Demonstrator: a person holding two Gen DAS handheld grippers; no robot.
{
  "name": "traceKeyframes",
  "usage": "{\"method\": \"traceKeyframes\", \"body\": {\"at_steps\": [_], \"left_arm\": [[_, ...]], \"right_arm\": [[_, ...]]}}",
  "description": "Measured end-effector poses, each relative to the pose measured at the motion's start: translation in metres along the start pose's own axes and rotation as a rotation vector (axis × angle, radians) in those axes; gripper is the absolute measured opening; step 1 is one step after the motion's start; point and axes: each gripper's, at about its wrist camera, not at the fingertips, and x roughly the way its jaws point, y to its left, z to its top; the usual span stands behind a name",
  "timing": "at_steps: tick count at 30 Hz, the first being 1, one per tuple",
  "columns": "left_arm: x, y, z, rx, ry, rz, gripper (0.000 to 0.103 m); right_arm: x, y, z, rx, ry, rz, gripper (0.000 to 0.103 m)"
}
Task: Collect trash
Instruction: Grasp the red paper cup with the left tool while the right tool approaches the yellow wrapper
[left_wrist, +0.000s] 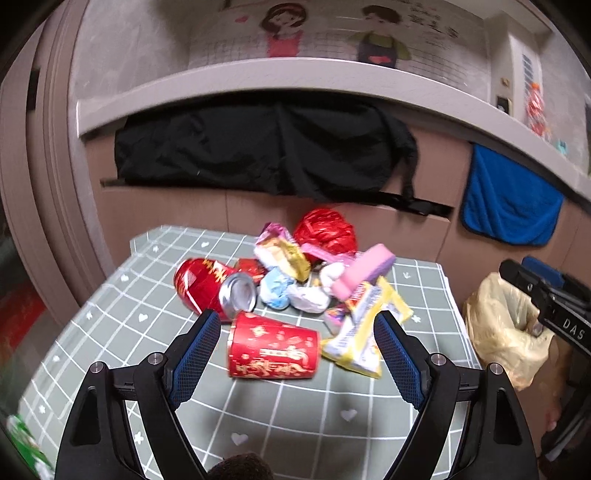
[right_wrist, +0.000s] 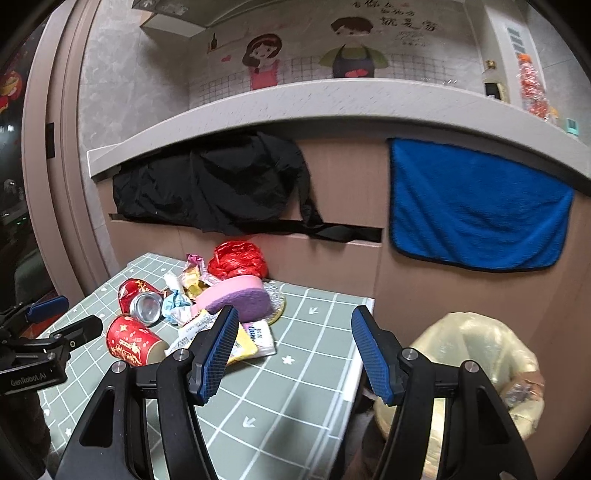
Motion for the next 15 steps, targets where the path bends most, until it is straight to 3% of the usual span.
{"method": "traceKeyframes", "body": {"at_steps": [9,15], "left_arm": [[0.034,0.061,-0.015,-0.127,0.047,-0.107,0.085],[0.066,0.063,-0.023,-0.183,0.183,-0.212,0.082]], "right_arm": [[0.03,0.007,-0.01,-0.004,0.052,0.021,0.061],[0.038,0.002,-0.023,0.008,0.095,0.039,0.061]]}}
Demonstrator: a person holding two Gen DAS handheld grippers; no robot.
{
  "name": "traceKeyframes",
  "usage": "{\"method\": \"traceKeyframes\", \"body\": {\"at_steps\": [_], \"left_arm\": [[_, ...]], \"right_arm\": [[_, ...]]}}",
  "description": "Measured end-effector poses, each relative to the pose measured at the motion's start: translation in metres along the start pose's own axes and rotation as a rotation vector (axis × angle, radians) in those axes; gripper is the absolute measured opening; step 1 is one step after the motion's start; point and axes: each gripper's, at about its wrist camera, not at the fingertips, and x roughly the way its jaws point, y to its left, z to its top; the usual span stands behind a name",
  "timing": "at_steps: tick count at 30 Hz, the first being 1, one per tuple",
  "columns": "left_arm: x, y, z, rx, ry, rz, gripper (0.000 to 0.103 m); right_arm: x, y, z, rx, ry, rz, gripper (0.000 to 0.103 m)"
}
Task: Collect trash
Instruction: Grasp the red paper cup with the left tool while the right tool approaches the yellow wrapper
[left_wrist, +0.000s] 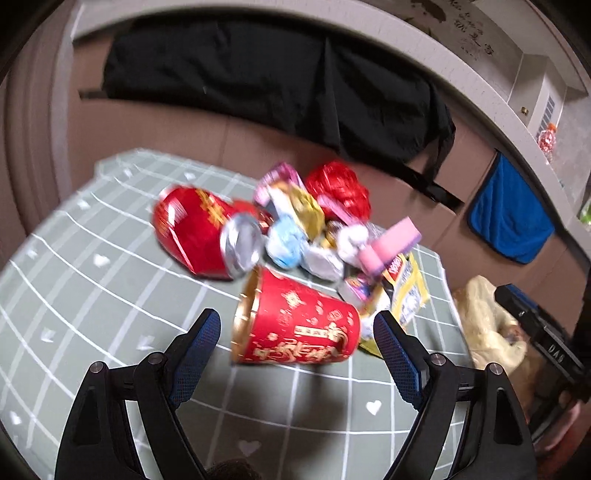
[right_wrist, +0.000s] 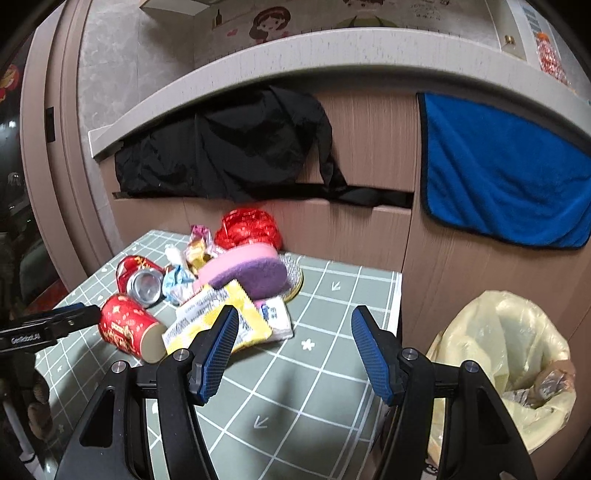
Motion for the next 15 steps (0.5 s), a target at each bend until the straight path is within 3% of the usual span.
{"method": "traceKeyframes", "body": {"at_steps": [3,8,10,12,15], "left_arm": [[0.01,0.001,0.003,-0.006,0.027,-0.05,0.07],[0.03,0.01,0.015,-0.064,0.084,-0.081,0.067],[0.038,0.016,0.016,-0.115,0.128,-0.111,0.053],[0.04,0.013,0.015,-0.12,0.15,-0.131,0.029],[0.03,0.0,0.017,-0.069,0.122,-0.131,0.013]], "right_arm": [[0.0,-0.005,-0.003,0.006,0.008,-0.003,0.061],[-0.001,-0.011,-0.005,0.01,0.016,-0.019,0.061],[-0.001,-0.011,-0.005,0.008,0.021,-0.023,0.061],[0.0,-0.008,-0.005,0.002,0.035,-0.026,0.061],[0.009,0.003,-0.004,0.005,0.08,0.04,0.061]]}}
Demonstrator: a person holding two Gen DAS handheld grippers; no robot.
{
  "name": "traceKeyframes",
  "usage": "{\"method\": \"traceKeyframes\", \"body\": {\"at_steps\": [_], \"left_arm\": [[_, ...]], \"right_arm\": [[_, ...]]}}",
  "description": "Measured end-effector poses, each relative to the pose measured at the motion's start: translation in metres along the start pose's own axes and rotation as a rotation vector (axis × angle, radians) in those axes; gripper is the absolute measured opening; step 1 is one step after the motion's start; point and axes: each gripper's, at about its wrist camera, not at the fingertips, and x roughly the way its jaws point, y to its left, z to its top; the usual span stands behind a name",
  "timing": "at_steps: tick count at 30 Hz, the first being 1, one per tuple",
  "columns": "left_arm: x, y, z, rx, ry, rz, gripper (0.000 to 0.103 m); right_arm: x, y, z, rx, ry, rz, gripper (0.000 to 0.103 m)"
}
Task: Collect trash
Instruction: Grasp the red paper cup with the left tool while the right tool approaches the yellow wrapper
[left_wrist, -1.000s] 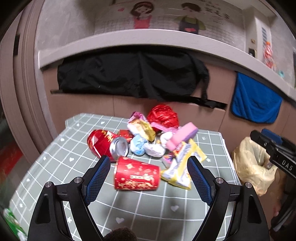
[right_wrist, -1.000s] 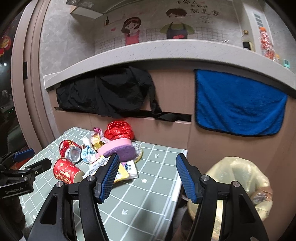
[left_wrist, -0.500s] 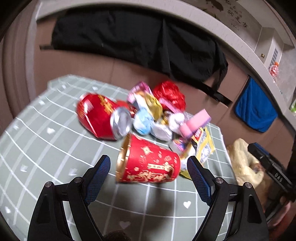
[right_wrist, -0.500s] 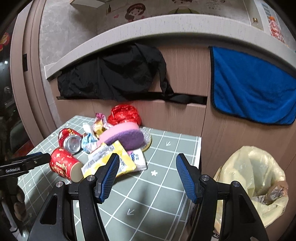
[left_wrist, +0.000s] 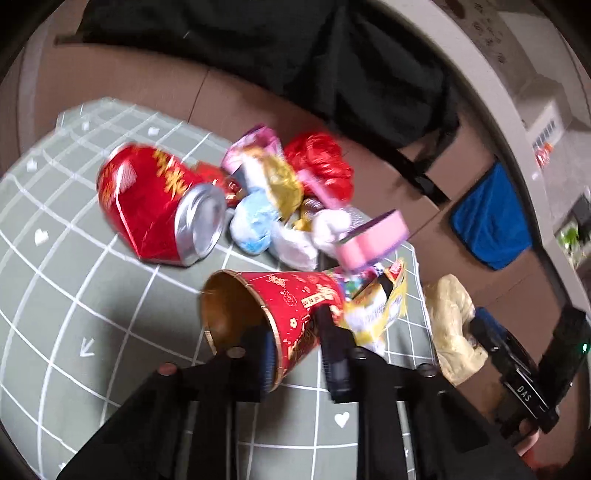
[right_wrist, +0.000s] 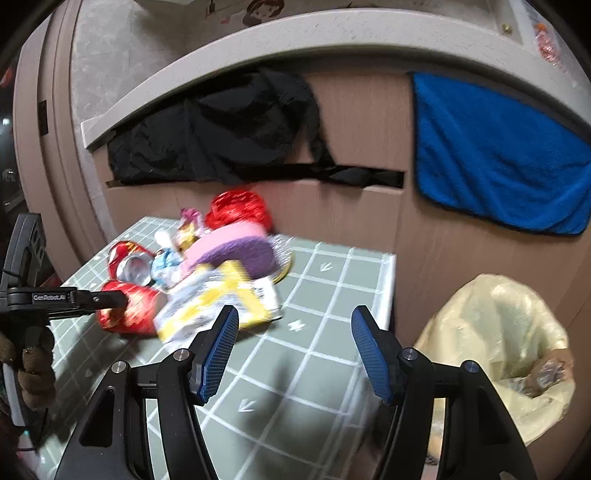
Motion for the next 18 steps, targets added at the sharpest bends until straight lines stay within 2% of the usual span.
{"method": "traceKeyframes", "body": {"at_steps": [2,5,7,11,15,18], "left_arm": [[-0.009,-0.006,-0.002,0.029,-0.027,0.032,0.006],[-0.028,-0.007,-0.006,0.044,-0.068,0.067,0.006],[-0.041,-0.006,-0.009,0.062,-0.094,0.092,0.006],[-0.051,-0.003,-0.011,0.08,-0.104,0.103,0.006],[-0.05,-0.003,-0.011,0.086,-0.101,0.104,0.006],[-0.046,-0.004,-0.013,0.081,-0.094,0.111,0.006]], "right_arm": [[0.013,0.011,0.001,0.0,0.04,0.027,0.061],[0.033,0.019,0.003,0.028,0.085,0.065,0.06],[0.039,0.02,0.006,0.03,0.082,0.067,0.06],[0.051,0.022,0.015,-0.078,0.069,0.082,0.06],[0.072,0.021,0.031,-0.225,0.107,0.204,0.058],[0.092,0.014,0.045,-0.243,0.154,0.269,0.058]]}}
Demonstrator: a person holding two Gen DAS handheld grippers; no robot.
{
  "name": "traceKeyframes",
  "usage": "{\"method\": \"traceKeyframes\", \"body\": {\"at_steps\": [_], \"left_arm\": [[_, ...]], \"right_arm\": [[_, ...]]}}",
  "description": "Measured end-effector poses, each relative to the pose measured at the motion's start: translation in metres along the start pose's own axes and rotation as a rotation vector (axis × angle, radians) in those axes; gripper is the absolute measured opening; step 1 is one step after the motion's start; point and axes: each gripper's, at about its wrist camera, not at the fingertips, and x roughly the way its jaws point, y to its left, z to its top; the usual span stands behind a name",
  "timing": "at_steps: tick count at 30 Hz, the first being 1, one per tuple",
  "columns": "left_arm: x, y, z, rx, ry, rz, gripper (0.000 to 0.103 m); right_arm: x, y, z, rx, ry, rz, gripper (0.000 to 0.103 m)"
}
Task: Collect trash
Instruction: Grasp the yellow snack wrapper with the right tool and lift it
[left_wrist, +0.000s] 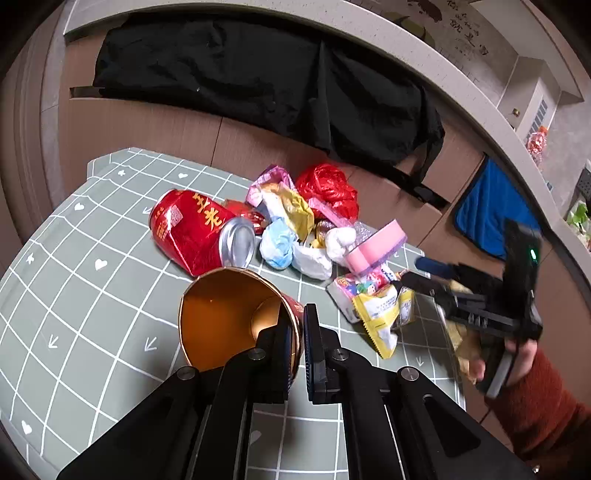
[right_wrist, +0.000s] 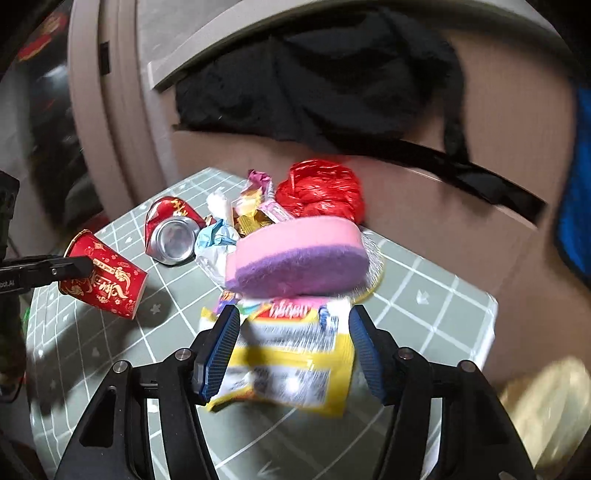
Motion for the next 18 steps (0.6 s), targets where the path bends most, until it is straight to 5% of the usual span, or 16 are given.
{"method": "traceKeyframes", "body": {"at_steps": [5,11,18], "left_arm": [[0.001,0.004,-0.007,0.006,0.019,0.046,0.008],[-0.002,0.014,-0.013,-0.011,0.041,0.082,0.024],[0.006,0.028,-0.017,-0.095,0.07,0.109,0.018]], "right_arm": [[0.012,-0.011,-0.007,0.07,0.087,0.124,0.055],[-0.004,0.033,-0.042,-0.041,0.128,0.145,0.055],[0.011,0.061,-0.05,-0.125,0.181,0.149,0.046]]}}
